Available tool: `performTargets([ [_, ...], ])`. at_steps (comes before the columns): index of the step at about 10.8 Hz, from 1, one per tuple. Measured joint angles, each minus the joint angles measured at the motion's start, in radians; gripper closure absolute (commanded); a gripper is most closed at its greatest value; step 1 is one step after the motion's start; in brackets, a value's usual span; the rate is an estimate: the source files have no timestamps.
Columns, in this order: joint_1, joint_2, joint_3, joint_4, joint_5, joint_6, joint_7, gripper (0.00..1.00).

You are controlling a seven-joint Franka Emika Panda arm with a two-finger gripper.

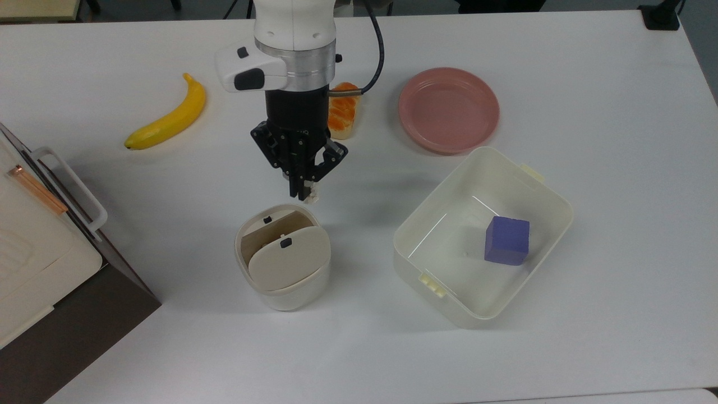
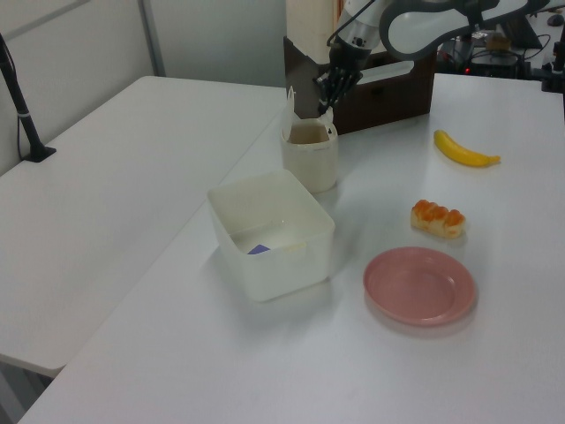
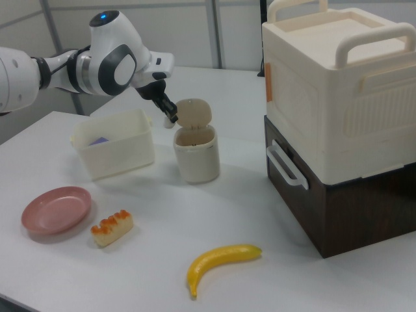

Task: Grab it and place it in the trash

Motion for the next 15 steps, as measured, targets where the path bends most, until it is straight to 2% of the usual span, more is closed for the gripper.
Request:
performTargets([
  [3, 0.0, 0.005, -0.022, 0.011, -0.001, 0.035, 0.027, 1.0],
  [4, 0.0, 0.006, -0.031, 0.021, -0.001, 0.035, 0.034, 0.56],
  [5, 0.0, 0.006, -0.041, 0.033, -0.003, 0.035, 0.037, 0.01],
  [11, 0.0, 0.007, -0.049, 0.047, -0.014, 0.035, 0.053, 0.0],
  [12, 0.001, 0.004, -0.049, 0.05, -0.024, -0.02, 0.052, 0.0],
  [13, 0.009, -0.008, -0.043, 0.054, -0.063, -0.177, -0.025, 0.0],
  [15, 0.015, -0.063, -0.029, 0.051, -0.076, -0.363, -0.255, 0.0],
])
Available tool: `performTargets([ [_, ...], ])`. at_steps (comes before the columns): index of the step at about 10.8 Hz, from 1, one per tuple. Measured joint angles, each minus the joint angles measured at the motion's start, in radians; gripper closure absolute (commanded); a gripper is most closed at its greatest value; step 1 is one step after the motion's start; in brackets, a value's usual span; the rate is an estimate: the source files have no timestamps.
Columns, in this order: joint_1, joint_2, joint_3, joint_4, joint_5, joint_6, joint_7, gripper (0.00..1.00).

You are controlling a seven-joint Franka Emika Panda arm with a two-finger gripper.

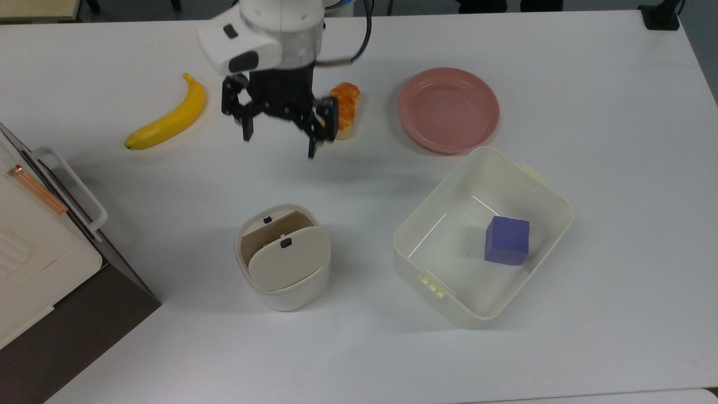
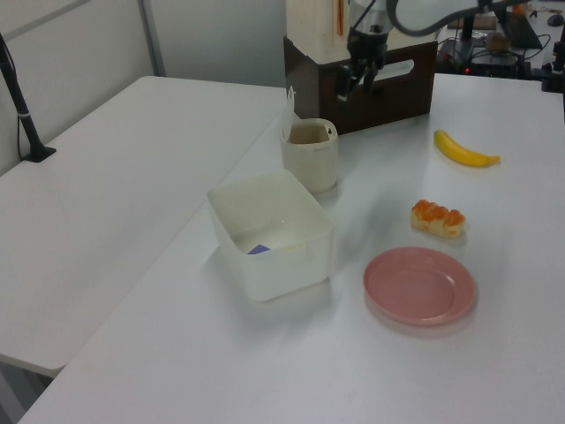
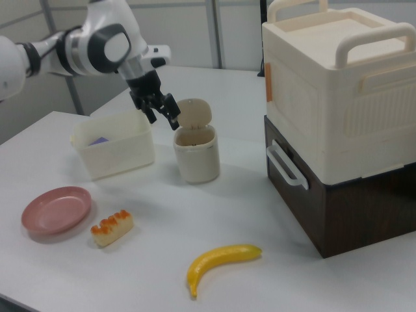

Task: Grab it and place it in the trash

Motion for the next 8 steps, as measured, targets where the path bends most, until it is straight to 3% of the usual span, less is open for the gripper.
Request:
performTargets([
  [3, -0.023, -0.144, -0.018, -0.005, 0.01, -0.225, -0.219, 0.0],
  [5, -0.033, -0.23, -0.064, -0.011, 0.046, -0.286, -0.194, 0.0],
  [8, -0.031, -0.276, -0.071, -0.032, 0.052, -0.31, -0.116, 0.0],
])
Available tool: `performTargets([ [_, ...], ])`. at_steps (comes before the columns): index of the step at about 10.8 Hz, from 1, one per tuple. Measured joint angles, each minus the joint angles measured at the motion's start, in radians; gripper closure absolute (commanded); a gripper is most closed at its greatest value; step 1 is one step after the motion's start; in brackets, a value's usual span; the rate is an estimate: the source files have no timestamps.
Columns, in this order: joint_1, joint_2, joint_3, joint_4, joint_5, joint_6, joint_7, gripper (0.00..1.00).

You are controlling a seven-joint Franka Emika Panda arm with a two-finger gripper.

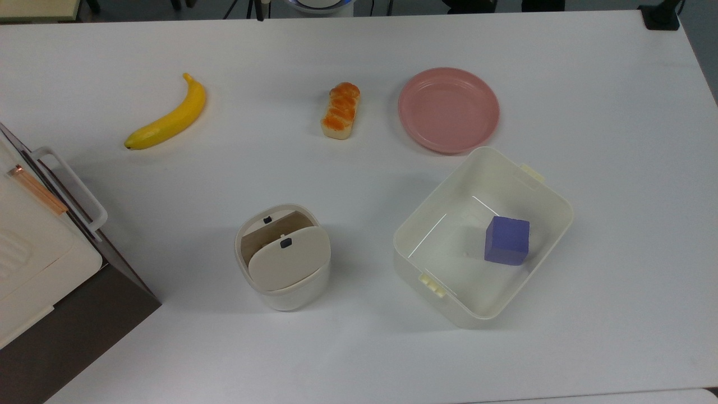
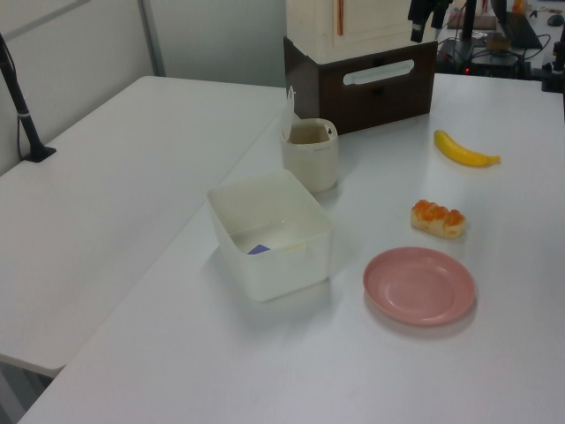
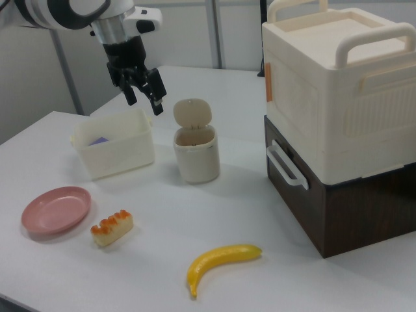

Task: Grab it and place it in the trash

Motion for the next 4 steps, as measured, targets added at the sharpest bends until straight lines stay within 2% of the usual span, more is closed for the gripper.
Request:
performTargets([
  [4, 0.016, 0.007, 0.008, -0.015, 0.0, 0.0, 0.024, 0.0],
])
